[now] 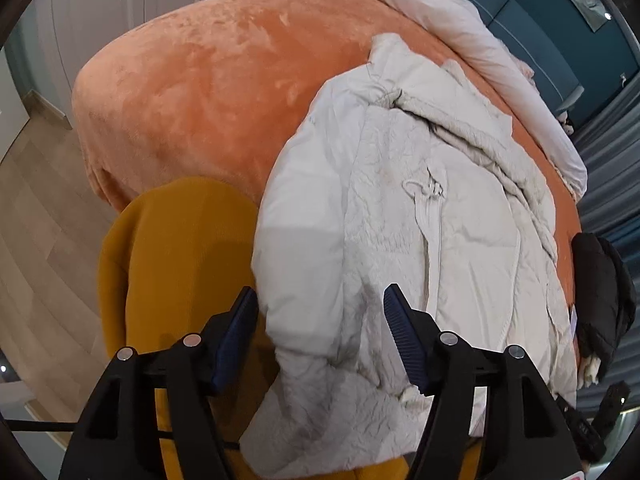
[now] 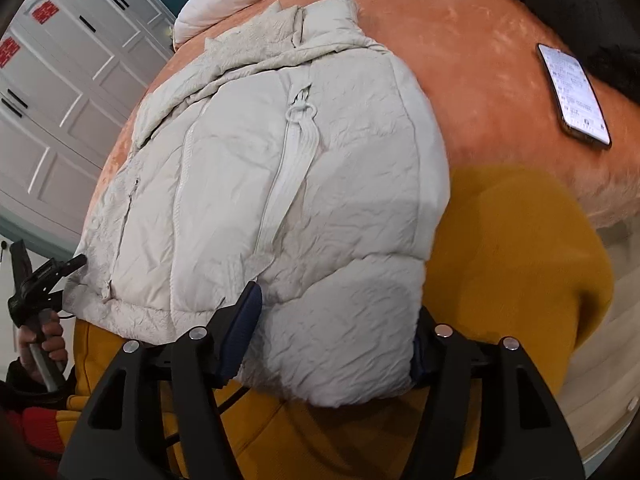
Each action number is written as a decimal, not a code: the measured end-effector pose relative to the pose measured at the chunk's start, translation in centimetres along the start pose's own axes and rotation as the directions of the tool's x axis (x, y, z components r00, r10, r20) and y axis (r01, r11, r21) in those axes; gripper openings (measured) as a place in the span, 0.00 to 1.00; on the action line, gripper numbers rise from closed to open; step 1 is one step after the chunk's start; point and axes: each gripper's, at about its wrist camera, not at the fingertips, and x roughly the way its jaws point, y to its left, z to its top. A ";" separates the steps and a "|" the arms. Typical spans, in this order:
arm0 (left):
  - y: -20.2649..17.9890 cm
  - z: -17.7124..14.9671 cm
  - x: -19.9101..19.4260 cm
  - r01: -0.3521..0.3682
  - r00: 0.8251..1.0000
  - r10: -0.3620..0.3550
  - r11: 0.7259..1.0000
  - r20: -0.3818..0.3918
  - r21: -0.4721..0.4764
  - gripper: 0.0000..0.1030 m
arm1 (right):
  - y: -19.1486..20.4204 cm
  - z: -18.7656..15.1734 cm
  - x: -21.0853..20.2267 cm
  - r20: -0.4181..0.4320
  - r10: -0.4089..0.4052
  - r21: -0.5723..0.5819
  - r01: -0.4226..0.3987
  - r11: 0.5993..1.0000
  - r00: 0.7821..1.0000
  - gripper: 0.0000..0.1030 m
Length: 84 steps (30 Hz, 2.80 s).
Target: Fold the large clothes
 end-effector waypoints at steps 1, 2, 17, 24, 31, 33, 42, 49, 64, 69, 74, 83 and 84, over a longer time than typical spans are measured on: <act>-0.1 0.0 0.3 -0.002 1.000 0.002 1.000 -0.007 0.005 0.63 | 0.1 0.0 0.1 -0.001 0.002 -0.002 -0.002 1.000 1.000 0.59; -0.3 0.0 0.8 0.006 1.000 -0.005 1.000 -0.018 0.021 0.63 | 0.2 0.0 0.2 -0.004 0.003 -0.002 -0.003 1.000 1.000 0.59; -4.4 0.7 -9.7 0.273 0.947 -0.299 0.942 0.120 0.197 0.07 | 1.5 1.6 -9.7 0.270 0.322 -0.133 -0.296 0.946 0.908 0.12; -6.2 2.9 -16.8 0.387 0.851 -0.436 0.898 0.292 0.211 0.07 | 2.8 3.9 -16.8 0.426 0.404 -0.234 -0.332 0.914 0.810 0.12; -7.4 8.0 -16.4 0.388 0.805 -0.429 0.903 0.410 0.184 0.08 | 2.1 9.7 -16.4 0.558 0.405 -0.174 -0.375 0.911 0.724 0.12; -8.5 10.0 -14.8 0.346 0.824 -0.392 0.920 0.409 0.184 0.09 | 2.0 12.3 -14.4 0.563 0.370 -0.143 -0.353 0.925 0.739 0.13; -12.7 19.1 -2.3 0.125 0.891 -0.186 0.977 0.414 0.171 0.12 | 2.6 23.4 -2.6 0.558 0.220 0.028 -0.283 0.959 0.800 0.20; -12.0 24.8 7.8 0.049 0.965 -0.050 0.999 0.256 0.008 0.18 | 1.6 28.2 4.5 0.521 0.189 0.156 -0.311 0.938 0.833 0.34; -12.6 33.4 7.6 0.250 0.959 -0.249 0.968 0.137 0.005 0.23 | -1.3 31.2 2.7 0.608 0.342 0.094 -0.492 0.865 0.717 0.59; -9.4 32.8 8.7 0.221 0.975 -0.219 0.973 0.035 -0.068 0.27 | -2.3 30.8 0.9 0.646 0.240 0.103 -0.395 0.913 0.725 0.66; -7.4 31.9 8.1 0.187 0.981 -0.183 0.979 0.064 -0.075 0.28 | 1.0 29.9 0.9 0.581 0.151 0.008 -0.191 0.982 0.800 0.66; -9.6 32.0 6.1 0.120 0.987 -0.125 0.991 0.104 0.050 0.28 | 4.2 27.6 9.9 0.429 -0.108 -0.107 0.169 0.980 0.897 0.61; -9.5 32.1 5.9 0.126 0.986 -0.131 0.991 0.104 0.051 0.28 | 3.7 27.8 10.7 0.402 -0.132 -0.082 0.179 0.980 0.906 0.61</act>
